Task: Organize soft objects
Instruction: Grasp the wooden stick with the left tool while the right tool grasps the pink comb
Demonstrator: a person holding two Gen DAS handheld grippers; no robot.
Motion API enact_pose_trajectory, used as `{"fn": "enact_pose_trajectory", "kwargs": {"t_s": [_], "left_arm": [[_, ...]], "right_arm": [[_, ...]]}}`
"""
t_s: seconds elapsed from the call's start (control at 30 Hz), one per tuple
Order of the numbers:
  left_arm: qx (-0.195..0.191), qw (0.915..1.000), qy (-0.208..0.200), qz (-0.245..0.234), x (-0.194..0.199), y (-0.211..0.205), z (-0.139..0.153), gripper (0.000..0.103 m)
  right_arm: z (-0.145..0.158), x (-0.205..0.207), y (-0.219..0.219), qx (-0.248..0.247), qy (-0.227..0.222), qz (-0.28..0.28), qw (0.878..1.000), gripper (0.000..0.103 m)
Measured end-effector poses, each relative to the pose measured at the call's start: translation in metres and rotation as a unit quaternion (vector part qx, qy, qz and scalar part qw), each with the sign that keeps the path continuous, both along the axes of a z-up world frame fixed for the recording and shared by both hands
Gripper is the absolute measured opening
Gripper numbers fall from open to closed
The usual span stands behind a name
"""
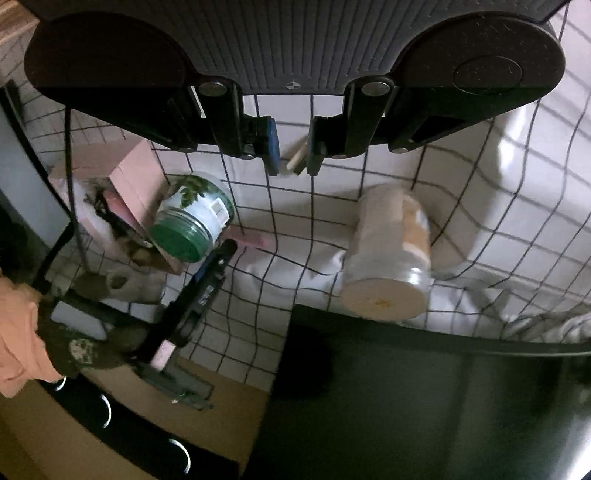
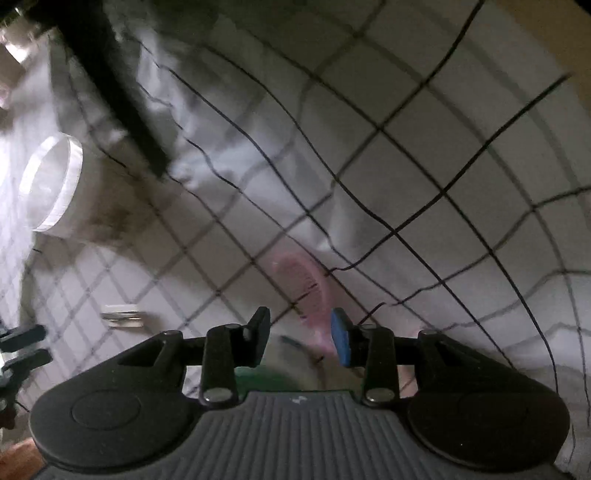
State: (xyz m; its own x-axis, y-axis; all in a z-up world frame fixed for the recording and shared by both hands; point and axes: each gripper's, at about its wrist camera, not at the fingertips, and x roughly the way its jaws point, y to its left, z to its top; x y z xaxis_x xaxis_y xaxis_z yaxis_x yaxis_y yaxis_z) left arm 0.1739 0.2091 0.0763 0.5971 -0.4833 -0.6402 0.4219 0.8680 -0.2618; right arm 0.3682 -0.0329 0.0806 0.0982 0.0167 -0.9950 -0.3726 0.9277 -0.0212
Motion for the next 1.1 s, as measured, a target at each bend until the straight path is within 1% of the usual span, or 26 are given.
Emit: {"fn": "enact_pose_trajectory", "kwargs": {"t_s": [0.1, 0.17, 0.23, 0.27, 0.37, 0.43, 0.47, 0.53, 0.57, 0.63, 0.73, 0.8, 0.93, 1.03, 1.1], "left_arm": [[0.004, 0.9999, 0.011, -0.009, 0.011, -0.009, -0.009, 0.017], [0.019, 0.9995, 0.015, -0.018, 0.018, -0.016, -0.016, 0.017], [0.039, 0.9989, 0.018, -0.019, 0.024, -0.022, -0.020, 0.017], [0.049, 0.9985, 0.019, -0.018, 0.026, -0.023, -0.022, 0.017], [0.072, 0.9970, 0.023, -0.018, 0.035, -0.029, -0.029, 0.017], [0.077, 0.9964, 0.029, -0.020, 0.040, -0.032, -0.033, 0.017], [0.078, 0.9962, 0.031, -0.022, 0.041, -0.033, -0.034, 0.017], [0.079, 0.9959, 0.035, -0.027, 0.042, -0.034, -0.035, 0.017], [0.080, 0.9957, 0.036, -0.029, 0.043, -0.036, -0.036, 0.017], [0.082, 0.9955, 0.038, -0.031, 0.044, -0.037, -0.037, 0.017], [0.084, 0.9950, 0.039, -0.036, 0.045, -0.041, -0.038, 0.017], [0.088, 0.9945, 0.039, -0.041, 0.047, -0.043, -0.039, 0.017], [0.091, 0.9935, 0.047, -0.050, 0.049, -0.047, -0.041, 0.018], [0.099, 0.9924, 0.054, -0.048, 0.052, -0.049, -0.042, 0.018], [0.103, 0.9918, 0.058, -0.048, 0.053, -0.050, -0.041, 0.018]], "right_arm": [[-0.020, 0.011, -0.004, -0.007, 0.010, 0.006, 1.000, 0.036], [-0.026, 0.015, -0.008, -0.005, 0.010, -0.001, 1.000, 0.036], [-0.031, 0.018, -0.011, 0.003, 0.021, -0.003, 1.000, 0.043], [-0.033, 0.018, -0.010, 0.003, 0.024, 0.000, 1.000, 0.050], [-0.035, 0.017, -0.009, 0.003, 0.031, 0.015, 0.999, 0.057], [-0.035, 0.015, -0.009, 0.004, 0.032, 0.017, 0.999, 0.060], [-0.034, 0.013, -0.008, 0.004, 0.029, 0.019, 0.999, 0.059], [-0.031, 0.007, -0.006, -0.009, 0.020, 0.026, 0.999, 0.046], [-0.029, 0.005, -0.004, -0.013, 0.014, 0.033, 0.999, 0.027], [-0.026, 0.002, -0.004, -0.008, 0.014, 0.032, 0.999, 0.026], [-0.013, -0.005, -0.001, 0.006, -0.006, 0.026, 1.000, 0.025], [0.000, -0.012, 0.003, 0.011, -0.026, 0.024, 0.999, 0.025], [0.039, -0.037, 0.023, 0.028, -0.084, 0.038, 0.995, 0.025], [0.065, -0.053, 0.035, 0.060, -0.127, 0.043, 0.989, 0.025], [0.081, -0.071, 0.040, 0.092, -0.147, 0.034, 0.984, 0.025]]}}
